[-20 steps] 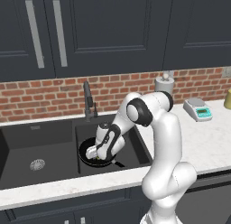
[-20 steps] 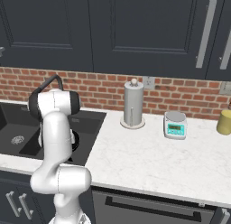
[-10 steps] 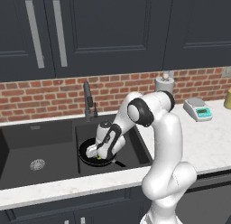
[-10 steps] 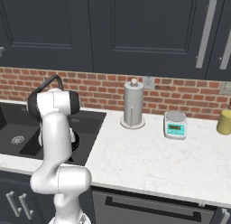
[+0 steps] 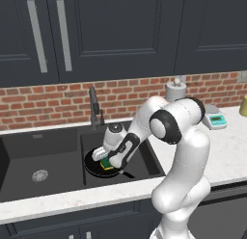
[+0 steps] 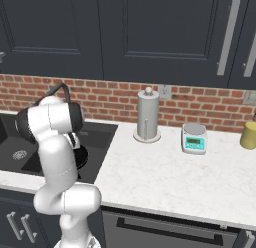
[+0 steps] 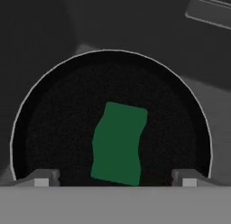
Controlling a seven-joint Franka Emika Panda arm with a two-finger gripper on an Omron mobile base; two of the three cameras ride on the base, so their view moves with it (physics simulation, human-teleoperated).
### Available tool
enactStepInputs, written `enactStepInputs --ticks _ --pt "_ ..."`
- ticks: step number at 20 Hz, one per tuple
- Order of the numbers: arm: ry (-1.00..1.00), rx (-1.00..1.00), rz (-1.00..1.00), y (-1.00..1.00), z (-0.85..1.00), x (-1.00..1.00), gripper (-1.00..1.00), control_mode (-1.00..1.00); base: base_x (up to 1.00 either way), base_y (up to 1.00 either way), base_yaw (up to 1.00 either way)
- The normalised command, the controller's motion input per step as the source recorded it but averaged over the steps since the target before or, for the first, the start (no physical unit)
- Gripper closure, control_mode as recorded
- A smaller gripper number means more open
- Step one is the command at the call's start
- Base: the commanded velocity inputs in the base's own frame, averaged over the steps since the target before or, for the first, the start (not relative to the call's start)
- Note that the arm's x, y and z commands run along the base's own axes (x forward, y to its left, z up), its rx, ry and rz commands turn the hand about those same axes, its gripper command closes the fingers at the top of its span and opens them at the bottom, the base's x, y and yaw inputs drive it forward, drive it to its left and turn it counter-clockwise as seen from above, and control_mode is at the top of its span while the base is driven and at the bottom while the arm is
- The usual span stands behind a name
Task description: Pick the pan and sponge and place them into the sink. Then turn on the water.
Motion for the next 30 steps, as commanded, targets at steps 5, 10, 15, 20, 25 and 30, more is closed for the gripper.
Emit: enactStepInputs --ticks 5,10,15,20,25,30 --pt "-0.16 0.00 0.00 -0.11 0.51 -0.10 -1.00 -1.00 0.00 0.00 0.00" --pt "-0.23 0.03 0.00 -0.16 0.27 0.00 -1.00 -1.00 0.00 0.00 0.00" --pt "-0.23 0.06 0.00 -0.21 0.29 0.00 -1.00 -1.00 0.00 0.00 0.00" --pt "-0.24 0.09 0.00 -0.09 0.40 -0.01 -1.00 -1.00 0.00 0.00 0.00" --pt "-0.23 0.12 -0.02 -0.03 0.38 -0.10 -1.00 -1.00 0.00 0.00 0.00" --pt "-0.17 0.14 -0.06 0.00 0.26 -0.15 -1.00 -1.00 0.00 0.00 0.00"
